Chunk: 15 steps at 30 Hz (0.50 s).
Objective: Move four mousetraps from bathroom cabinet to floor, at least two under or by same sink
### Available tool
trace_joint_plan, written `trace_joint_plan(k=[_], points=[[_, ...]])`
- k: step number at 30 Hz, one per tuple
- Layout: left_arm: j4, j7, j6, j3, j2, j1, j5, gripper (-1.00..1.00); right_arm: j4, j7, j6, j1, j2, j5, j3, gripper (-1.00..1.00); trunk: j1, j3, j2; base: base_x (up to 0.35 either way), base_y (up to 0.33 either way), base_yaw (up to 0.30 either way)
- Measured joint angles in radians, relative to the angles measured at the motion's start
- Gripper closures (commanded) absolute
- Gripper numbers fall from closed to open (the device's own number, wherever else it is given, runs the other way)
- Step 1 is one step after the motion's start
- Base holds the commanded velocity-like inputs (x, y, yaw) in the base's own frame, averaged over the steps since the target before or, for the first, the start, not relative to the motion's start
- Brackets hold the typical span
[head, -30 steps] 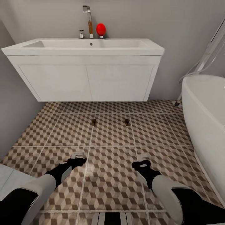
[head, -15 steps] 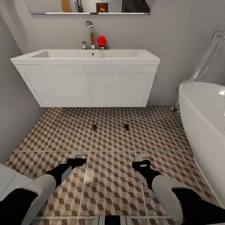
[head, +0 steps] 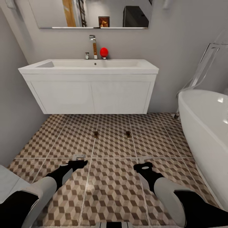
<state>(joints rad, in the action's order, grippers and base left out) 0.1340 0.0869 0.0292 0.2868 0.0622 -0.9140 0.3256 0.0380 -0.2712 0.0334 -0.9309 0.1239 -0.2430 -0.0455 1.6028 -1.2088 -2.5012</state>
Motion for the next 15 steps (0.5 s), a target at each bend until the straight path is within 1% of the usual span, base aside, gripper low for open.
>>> trace_joint_plan(k=[6,15], points=[[0.0,0.0,0.0,0.0,0.0,0.0,0.0,-1.0,0.0,0.0,0.0,0.0,0.0,-0.001,0.0,-1.0,-0.003,0.023,0.001,0.0,0.0,0.0],[0.0,0.0,0.0,0.0,0.0,0.0,0.0,-1.0,0.0,0.0,0.0,0.0,0.001,-0.001,0.0,-1.0,-0.037,0.051,0.064,0.0,0.0,0.0]])
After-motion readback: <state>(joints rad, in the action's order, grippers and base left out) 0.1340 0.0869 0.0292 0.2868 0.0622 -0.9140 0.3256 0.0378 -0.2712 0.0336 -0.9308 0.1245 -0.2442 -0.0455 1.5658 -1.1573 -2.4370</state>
